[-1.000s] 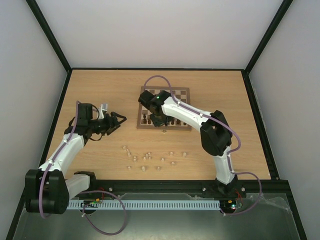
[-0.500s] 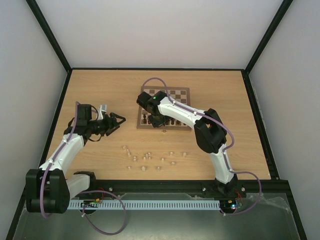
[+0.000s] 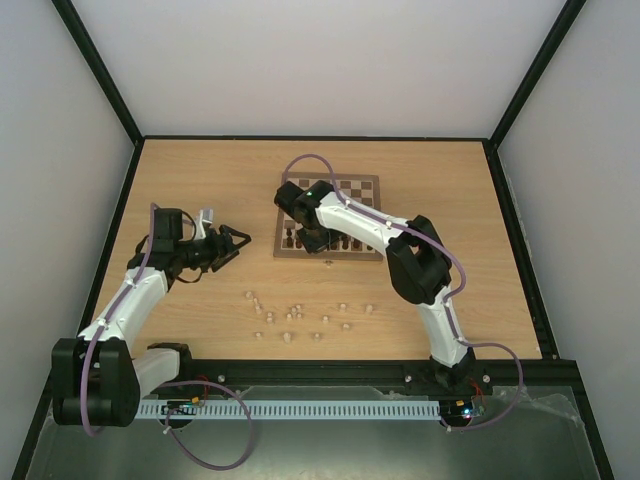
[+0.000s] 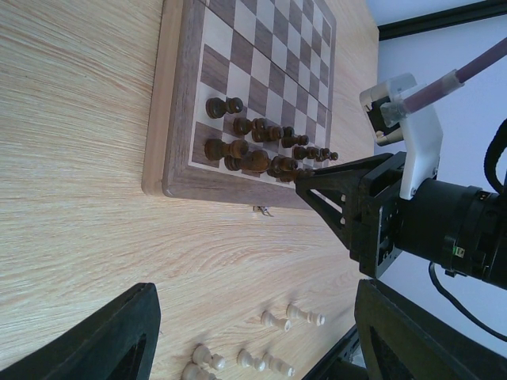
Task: Set up the chess pieces on the board
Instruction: Place the chess piece on the chessboard.
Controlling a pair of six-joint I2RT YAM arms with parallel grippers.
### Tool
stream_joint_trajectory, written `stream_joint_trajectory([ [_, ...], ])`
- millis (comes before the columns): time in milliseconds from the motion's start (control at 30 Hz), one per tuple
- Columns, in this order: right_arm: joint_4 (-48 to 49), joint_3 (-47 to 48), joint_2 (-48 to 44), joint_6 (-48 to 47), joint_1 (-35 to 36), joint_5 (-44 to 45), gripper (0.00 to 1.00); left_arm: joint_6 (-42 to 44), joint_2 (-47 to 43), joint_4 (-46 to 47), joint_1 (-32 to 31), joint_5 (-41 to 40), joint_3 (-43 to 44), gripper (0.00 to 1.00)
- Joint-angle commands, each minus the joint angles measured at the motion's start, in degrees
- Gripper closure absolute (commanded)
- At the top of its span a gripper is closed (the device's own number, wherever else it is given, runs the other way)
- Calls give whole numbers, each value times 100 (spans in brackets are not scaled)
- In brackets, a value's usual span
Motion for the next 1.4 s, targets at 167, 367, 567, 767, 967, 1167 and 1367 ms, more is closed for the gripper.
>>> stream_joint_trajectory([
  [167, -195, 161, 200, -86, -18, -71, 92, 26, 66, -27, 34, 85, -58, 30],
  [367, -210, 219, 209, -86, -14, -44, 87, 23, 66, -18, 34, 82, -55, 30],
  [567, -209, 237, 221, -75, -16, -33, 85, 14, 78, -1, 34, 76, -64, 30],
  [767, -218, 253, 218, -81, -16, -23, 81, 13, 92, 17, 34, 85, -64, 30],
  [967, -228, 277, 198, -81, -18, -1, 80, 10, 107, 35, 34, 84, -76, 30],
  [1167, -258, 320, 179, -78, -19, 16, 79, -6, 127, 59, 34, 85, -89, 30],
  [1367, -264, 320, 160, -78, -15, 29, 79, -14, 134, 74, 34, 83, -88, 30],
])
